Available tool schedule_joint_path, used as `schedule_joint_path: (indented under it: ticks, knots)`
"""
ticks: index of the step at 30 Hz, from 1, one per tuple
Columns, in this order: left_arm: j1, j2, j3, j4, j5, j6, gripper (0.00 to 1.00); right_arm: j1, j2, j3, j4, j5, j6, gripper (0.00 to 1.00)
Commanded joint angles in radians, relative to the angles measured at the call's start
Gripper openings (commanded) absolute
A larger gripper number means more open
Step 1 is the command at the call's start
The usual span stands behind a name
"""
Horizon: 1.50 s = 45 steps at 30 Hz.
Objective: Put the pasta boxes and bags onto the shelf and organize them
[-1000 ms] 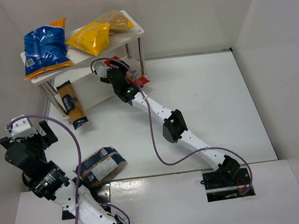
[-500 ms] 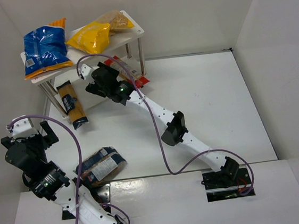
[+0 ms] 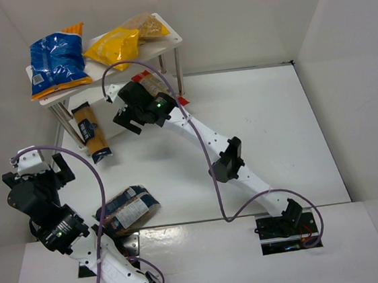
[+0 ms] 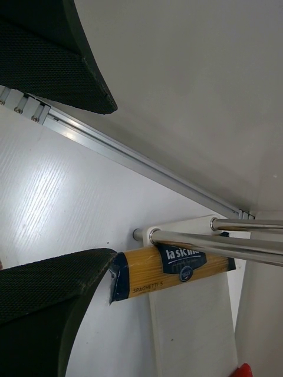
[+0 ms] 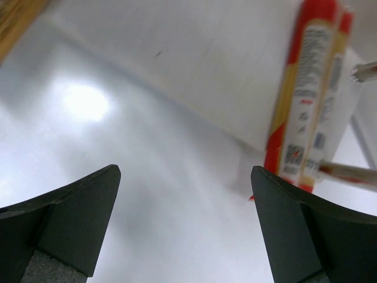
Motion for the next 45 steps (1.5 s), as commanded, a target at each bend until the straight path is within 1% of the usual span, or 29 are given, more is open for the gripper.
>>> schedule_joint_path:
  ticks: [1,3,5,6,7,9,10,11,12,13,15,17,18,19,20,21,23,25,27,28,29,31,32,33,36,38,41,43,45]
  knots:
    - [0.008,-0.010,0.002,0.009,0.026,0.015,1.00,0.023,-0.196,-0.144,-0.101,-0.155,0.045,1.00]
    - [0.008,-0.010,0.002,0.009,0.035,0.015,1.00,0.023,-0.266,-0.207,-0.133,-0.208,0.058,1.00]
    - [0.008,-0.010,0.002,0.009,0.045,0.024,1.00,0.023,-0.326,-0.348,-0.134,-0.276,0.072,1.00]
    - [0.008,-0.010,0.002,-0.001,0.045,0.024,1.00,0.023,-0.422,-0.423,-0.122,-0.299,0.087,1.00]
    - [0.008,-0.010,0.002,-0.001,0.055,0.024,1.00,0.023,-0.496,-0.667,-0.012,-0.317,0.096,1.00]
    - [0.008,-0.010,0.002,-0.001,0.055,0.024,1.00,0.039,-0.688,-0.998,0.213,-0.252,0.128,1.00]
    - [0.008,-0.010,0.002,-0.001,0.055,0.033,1.00,0.050,-0.871,-1.280,0.409,-0.212,0.128,1.00]
    - [0.008,-0.010,0.002,-0.011,0.064,0.034,1.00,0.061,-0.950,-1.394,0.482,-0.154,0.138,1.00]
    - [0.008,-0.010,0.002,-0.011,0.065,0.034,1.00,0.061,-1.072,-1.551,0.530,-0.143,0.138,1.00]
    - [0.008,-0.001,0.011,-0.011,0.074,0.043,1.00,0.061,-1.121,-1.608,0.575,-0.132,0.162,1.00]
    - [0.008,0.008,0.012,-0.021,0.074,0.043,1.00,0.002,-1.239,-1.741,0.601,-0.143,0.171,1.00]
    - [-0.003,0.008,0.012,-0.021,0.085,0.052,1.00,-0.138,-1.325,-1.877,0.638,-0.143,0.181,1.00]
    - [-0.014,0.008,0.012,-0.030,0.085,0.052,1.00,-0.193,-1.407,-1.916,0.653,-0.128,0.190,1.00]
    - [-0.014,0.008,0.012,-0.030,0.085,0.052,1.00,-0.248,-1.446,-1.952,0.664,-0.127,0.190,1.00]
    - [-0.024,0.008,0.012,-0.030,0.095,0.052,1.00,-0.354,-1.480,-2.010,0.673,-0.118,0.205,1.00]
    - [-0.037,0.008,0.012,-0.030,0.095,0.061,1.00,-0.400,-1.543,-2.034,0.673,-0.105,0.217,1.00]
    - [-0.037,0.018,0.021,-0.040,0.104,0.061,1.00,-0.494,-1.600,-2.078,0.643,-0.075,0.251,1.00]
    - [-0.047,0.027,0.021,-0.041,0.115,0.070,1.00,-0.526,-1.686,-2.116,0.609,-0.048,0.274,1.00]
    - [-0.060,0.041,0.021,-0.050,0.115,0.079,1.00,-0.630,-1.748,-2.148,0.600,-0.078,0.264,1.00]
    - [-0.060,0.041,0.021,-0.050,0.126,0.080,1.00,-0.676,-1.812,-2.174,0.613,-0.078,0.263,1.00]
    - [-0.073,0.066,0.021,-0.050,0.126,0.080,1.00,-0.753,-1.840,-2.174,0.613,-0.113,0.263,1.00]
    - [-0.103,0.093,0.030,-0.059,0.126,0.090,1.00,-0.821,-1.917,-2.186,0.613,-0.144,0.263,1.00]
    - [-0.116,0.122,0.030,-0.059,0.126,0.090,1.00,-0.862,-1.940,-2.187,0.604,-0.184,0.253,1.00]
    - [-0.142,0.140,0.030,-0.059,0.126,0.090,1.00,-0.947,-1.965,-2.197,0.595,-0.254,0.253,1.00]
    - [-0.202,0.200,0.041,-0.071,0.101,0.103,1.00,-1.064,-2.057,-2.217,0.586,-0.314,0.233,1.00]
    - [-0.234,0.209,0.041,-0.071,0.083,0.081,1.00,-1.083,-2.100,-2.217,0.595,-0.315,0.233,1.00]
    - [-0.274,0.180,0.041,-0.062,0.061,0.072,1.00,-1.137,-2.085,-2.226,0.586,-0.363,0.224,1.00]
    - [-0.275,0.157,0.032,-0.051,0.051,0.072,1.00,-1.161,-2.069,-2.226,0.575,-0.409,0.211,1.00]
    - [-0.275,0.157,0.031,-0.051,0.042,0.072,1.00,-1.174,-2.060,-2.226,0.575,-0.410,0.201,1.00]
